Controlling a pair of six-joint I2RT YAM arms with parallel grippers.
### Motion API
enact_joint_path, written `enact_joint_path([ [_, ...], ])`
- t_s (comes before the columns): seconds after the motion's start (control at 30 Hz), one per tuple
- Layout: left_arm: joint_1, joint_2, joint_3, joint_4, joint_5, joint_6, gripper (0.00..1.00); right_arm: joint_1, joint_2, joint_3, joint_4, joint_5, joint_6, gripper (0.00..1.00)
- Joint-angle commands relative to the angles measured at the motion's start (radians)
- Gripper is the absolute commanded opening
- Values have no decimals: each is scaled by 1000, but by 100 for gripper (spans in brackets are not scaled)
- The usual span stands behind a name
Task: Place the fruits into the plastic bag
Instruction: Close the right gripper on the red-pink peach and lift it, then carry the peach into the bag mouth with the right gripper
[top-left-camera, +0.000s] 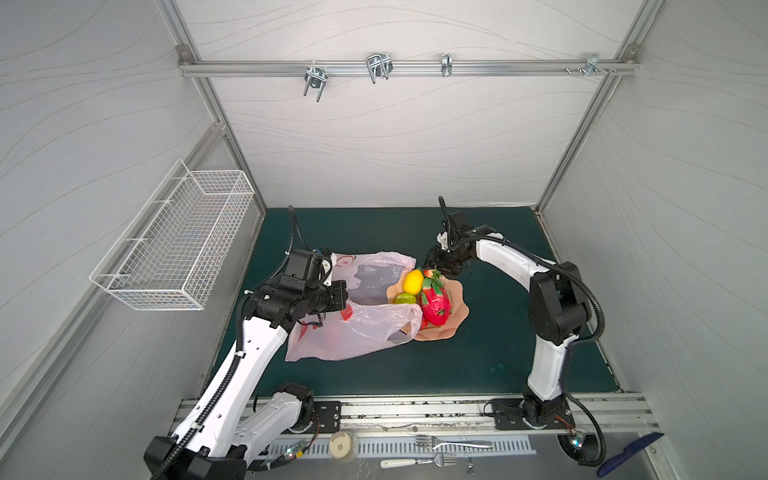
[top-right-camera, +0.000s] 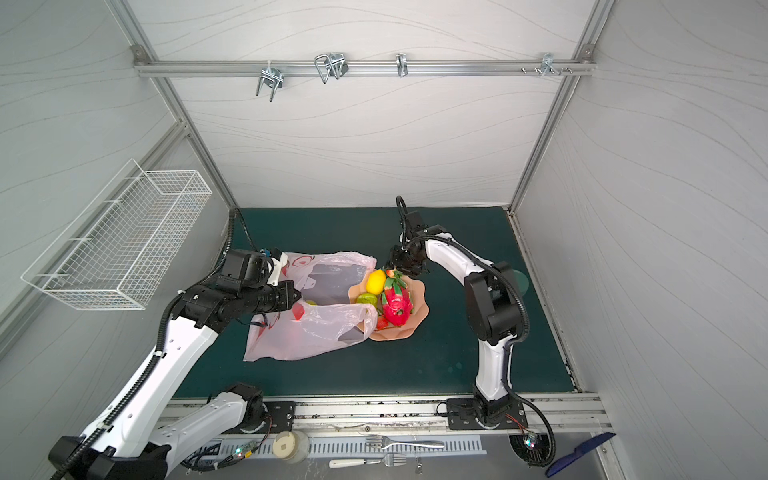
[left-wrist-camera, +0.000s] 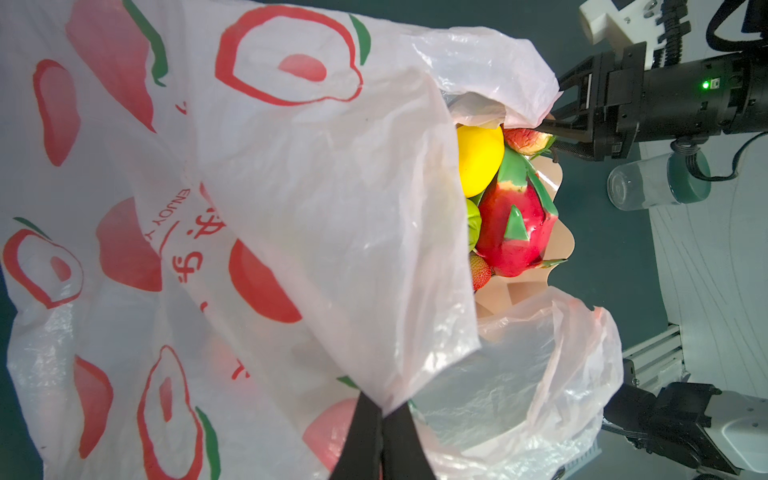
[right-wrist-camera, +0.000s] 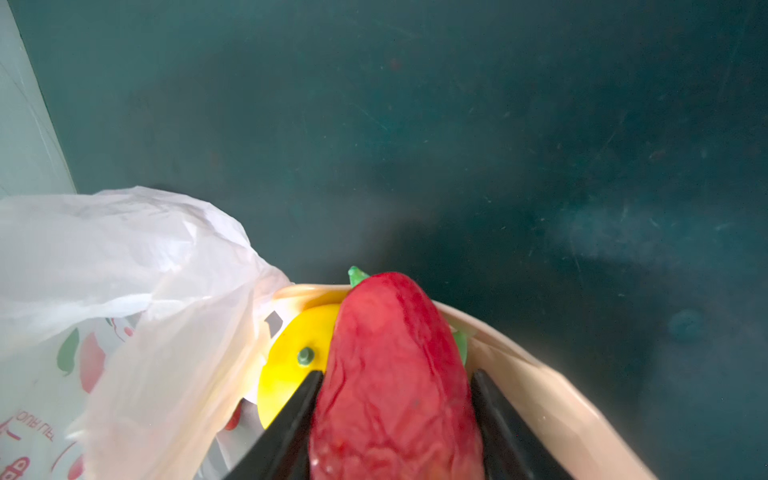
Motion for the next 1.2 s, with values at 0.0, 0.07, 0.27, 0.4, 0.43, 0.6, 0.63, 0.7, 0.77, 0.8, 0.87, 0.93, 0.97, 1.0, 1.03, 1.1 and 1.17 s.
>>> enact_joint_path([
  [0.0, -4, 4, 21, 16, 15, 16, 0, -6, 14, 15, -3, -21, 8, 44],
  [0.07, -4, 8, 25, 15, 13, 19, 0, -7, 8, 16, -8, -22, 13, 41],
  [0.27, -4, 4, 25, 11, 8, 21, 0, -12, -34, 13, -18, -22, 22, 38],
  [0.4, -4, 4, 24, 13, 8, 21, 0, -15, -77, -3, -19, -24, 32, 36],
  [0.43, -4, 4, 25, 13, 8, 21, 0, -16, -86, -8, -18, -25, 34, 36],
  [0.6, -4, 8, 26, 20, 12, 21, 0, -27, -147, -49, -21, -43, 47, 35],
  [0.63, -4, 8, 25, 21, 13, 20, 0, -27, -161, -62, -19, -47, 52, 35],
  [0.7, -4, 10, 26, 23, 17, 21, 0, -29, -197, -103, -6, -59, 67, 35],
  [0.77, -4, 12, 25, 22, 18, 22, 0, -29, -238, -153, 15, -73, 86, 35],
  [0.8, -4, 12, 26, 21, 18, 22, 0, -29, -260, -182, 27, -80, 99, 35],
  [0.87, -4, 11, 26, 23, 18, 22, 0, -28, -303, -234, 46, -94, 122, 35],
  [0.93, -4, 13, 26, 24, 21, 23, 0, -27, -345, -280, 61, -109, 145, 34],
  [0.97, -4, 14, 26, 26, 23, 21, 0, -26, -369, -302, 65, -113, 154, 33],
  [1.0, -5, 15, 26, 27, 26, 19, 0, -24, -396, -326, 70, -111, 164, 33],
  [1.03, -5, 15, 26, 26, 27, 19, 0, -21, -419, -345, 75, -111, 174, 33],
  [1.1, -5, 13, 26, 27, 29, 17, 0, -20, -466, -387, 80, -122, 200, 33],
  [1.17, -6, 13, 24, 30, 31, 16, 0, -19, -503, -423, 90, -137, 224, 33],
])
